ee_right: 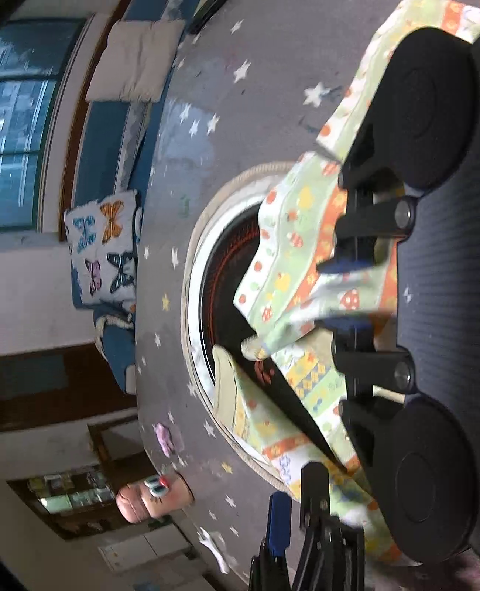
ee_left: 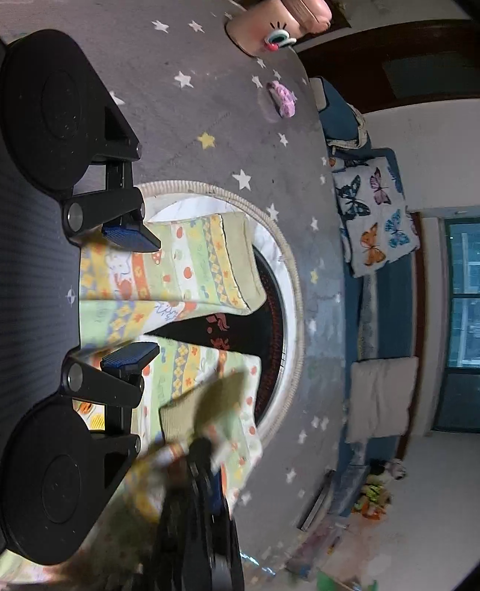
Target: Fold clothes
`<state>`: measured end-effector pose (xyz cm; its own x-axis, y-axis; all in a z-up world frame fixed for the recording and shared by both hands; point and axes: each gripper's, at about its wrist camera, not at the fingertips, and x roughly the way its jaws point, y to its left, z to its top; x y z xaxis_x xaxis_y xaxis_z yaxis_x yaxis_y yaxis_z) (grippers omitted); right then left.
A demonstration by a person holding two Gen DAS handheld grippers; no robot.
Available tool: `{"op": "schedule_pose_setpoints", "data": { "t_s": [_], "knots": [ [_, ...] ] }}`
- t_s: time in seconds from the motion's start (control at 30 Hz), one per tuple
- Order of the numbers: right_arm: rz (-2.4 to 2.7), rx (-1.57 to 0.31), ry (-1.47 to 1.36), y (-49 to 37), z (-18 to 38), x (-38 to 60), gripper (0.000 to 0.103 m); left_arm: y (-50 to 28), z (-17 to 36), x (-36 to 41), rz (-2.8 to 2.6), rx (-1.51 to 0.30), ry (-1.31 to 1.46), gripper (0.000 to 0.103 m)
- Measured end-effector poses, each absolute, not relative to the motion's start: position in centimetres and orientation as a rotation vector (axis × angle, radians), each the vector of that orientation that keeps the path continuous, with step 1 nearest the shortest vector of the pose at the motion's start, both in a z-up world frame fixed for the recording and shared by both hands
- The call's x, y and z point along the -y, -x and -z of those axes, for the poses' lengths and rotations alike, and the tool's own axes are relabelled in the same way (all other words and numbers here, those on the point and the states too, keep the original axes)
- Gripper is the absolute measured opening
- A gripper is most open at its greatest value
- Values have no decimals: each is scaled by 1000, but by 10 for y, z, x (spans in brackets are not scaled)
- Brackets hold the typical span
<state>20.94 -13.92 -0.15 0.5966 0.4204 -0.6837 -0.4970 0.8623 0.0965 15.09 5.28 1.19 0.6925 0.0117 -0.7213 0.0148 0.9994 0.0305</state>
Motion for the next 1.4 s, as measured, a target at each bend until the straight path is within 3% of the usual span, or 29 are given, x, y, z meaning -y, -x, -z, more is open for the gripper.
{"op": "schedule_pose_setpoints", "data": {
  "t_s": [0.1, 0.17, 0.37, 0.6, 0.73, 0.87, 1.13, 1.3, 1.33, 1.37, 1.4],
  "knots": [
    [-520, -728, 103, -200, -7, 152, 7, -158, -2, -53, -8, -830, -40, 51],
    [-502, -698, 95, -190, -18, 164, 6, -159, 3, -55, -14, -841, -32, 36],
    [-415, -617, 43, -153, -45, 214, 4, -151, 3, -61, -28, -832, -5, 14],
    [-269, -581, -5, -110, -60, 274, 5, -144, -1, -59, -44, -811, -9, 7],
    [-324, -590, 0, -117, -53, 255, 12, -134, -6, -60, -65, -790, -15, 6],
    [-379, -599, 6, -124, -47, 237, 37, -123, -12, -66, -83, -770, -4, 5],
    [-463, -618, 37, -163, -30, 185, 53, -99, -22, -83, -121, -738, 36, 5],
    [-460, -672, 72, -199, -10, 158, 51, -87, -19, -94, -143, -751, 60, 5],
    [-456, -686, 76, -203, -6, 156, 45, -86, -18, -95, -148, -755, 63, 5],
    [-451, -695, 77, -205, -3, 155, 30, -85, -17, -97, -153, -758, 67, 5],
    [-444, -700, 74, -205, -1, 156, 21, -84, -16, -99, -156, -761, 71, 5]
  ]
}}
